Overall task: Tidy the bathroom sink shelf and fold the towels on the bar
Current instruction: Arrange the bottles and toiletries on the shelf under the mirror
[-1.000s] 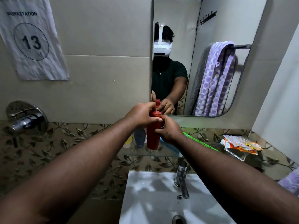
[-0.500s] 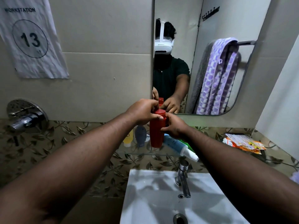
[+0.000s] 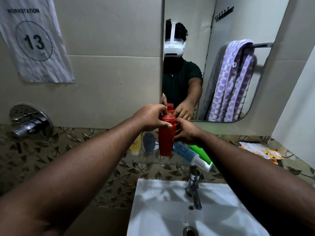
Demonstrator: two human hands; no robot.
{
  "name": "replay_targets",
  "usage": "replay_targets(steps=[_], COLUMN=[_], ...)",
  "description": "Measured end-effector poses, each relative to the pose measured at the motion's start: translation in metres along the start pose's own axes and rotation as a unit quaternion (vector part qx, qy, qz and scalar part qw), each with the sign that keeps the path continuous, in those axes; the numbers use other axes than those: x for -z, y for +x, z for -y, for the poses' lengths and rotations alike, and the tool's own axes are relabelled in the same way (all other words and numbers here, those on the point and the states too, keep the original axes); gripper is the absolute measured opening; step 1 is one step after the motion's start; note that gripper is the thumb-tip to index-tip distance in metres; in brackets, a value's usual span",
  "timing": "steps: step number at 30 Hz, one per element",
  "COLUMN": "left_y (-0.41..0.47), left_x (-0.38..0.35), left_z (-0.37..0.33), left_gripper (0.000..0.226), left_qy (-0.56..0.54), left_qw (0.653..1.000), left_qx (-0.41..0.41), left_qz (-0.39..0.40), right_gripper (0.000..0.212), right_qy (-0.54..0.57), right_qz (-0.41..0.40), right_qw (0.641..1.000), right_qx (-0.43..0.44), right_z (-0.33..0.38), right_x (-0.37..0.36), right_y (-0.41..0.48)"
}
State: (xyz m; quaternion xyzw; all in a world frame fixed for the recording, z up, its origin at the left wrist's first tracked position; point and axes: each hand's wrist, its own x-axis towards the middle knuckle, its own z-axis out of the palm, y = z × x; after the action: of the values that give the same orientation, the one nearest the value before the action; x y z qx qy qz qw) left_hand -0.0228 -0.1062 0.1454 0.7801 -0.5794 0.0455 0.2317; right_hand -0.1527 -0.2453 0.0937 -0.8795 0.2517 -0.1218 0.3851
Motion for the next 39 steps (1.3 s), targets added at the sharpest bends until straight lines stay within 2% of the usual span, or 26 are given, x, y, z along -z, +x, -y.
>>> replay_targets(steps=[3,5,8,11,15,18,21,27,39], left_y=[-0.005,-0.01,-0.02,-0.025,-0.025,-0.023,-0.023,-0.033,-0.029], left_x=[0.001,-0.001,-0.009,-0.019,-0.031,-0.035,-0.034,-0.023,-0.025], left_z=[0.001,0.001,-0.005,-0.016,-0.031,-0.042,-0.047,-0.048,-0.069], left_gripper=[0.071,0.072,0.067,0.062,0.056,0.05,0.045,0.04,0.029], left_qy=[0.004,0.043,0.13,0.193,0.25,0.249,0.244,0.246,0.271], left_qw=[1.0,0.998,0.977,0.948,0.904,0.895,0.902,0.91,0.892], left_qx=[0.0,-0.015,-0.091,-0.172,-0.248,-0.273,-0.264,-0.241,-0.303], left_qz=[-0.013,-0.053,-0.141,-0.185,-0.242,-0.249,-0.239,-0.232,-0.199], right_gripper=[0.048,0.041,0.037,0.034,0.052,0.07,0.076,0.063,0.048], right_qy=[-0.083,-0.166,-0.267,-0.316,-0.41,-0.476,-0.482,-0.433,-0.36], right_qz=[-0.006,-0.001,-0.002,0.006,0.011,0.001,-0.026,-0.075,-0.047], right_qw=[0.996,0.986,0.964,0.948,0.912,0.88,0.876,0.898,0.925], right_qx=[-0.008,-0.01,-0.02,-0.036,-0.011,0.011,0.008,-0.009,-0.111], right_z=[-0.008,-0.014,-0.021,-0.027,-0.037,-0.043,-0.05,-0.052,-0.013], right_x=[0.013,0.022,0.033,0.036,0.019,0.002,-0.012,-0.018,0.037], right_y=[-0.004,-0.009,-0.022,-0.035,-0.053,-0.059,-0.062,-0.066,-0.068])
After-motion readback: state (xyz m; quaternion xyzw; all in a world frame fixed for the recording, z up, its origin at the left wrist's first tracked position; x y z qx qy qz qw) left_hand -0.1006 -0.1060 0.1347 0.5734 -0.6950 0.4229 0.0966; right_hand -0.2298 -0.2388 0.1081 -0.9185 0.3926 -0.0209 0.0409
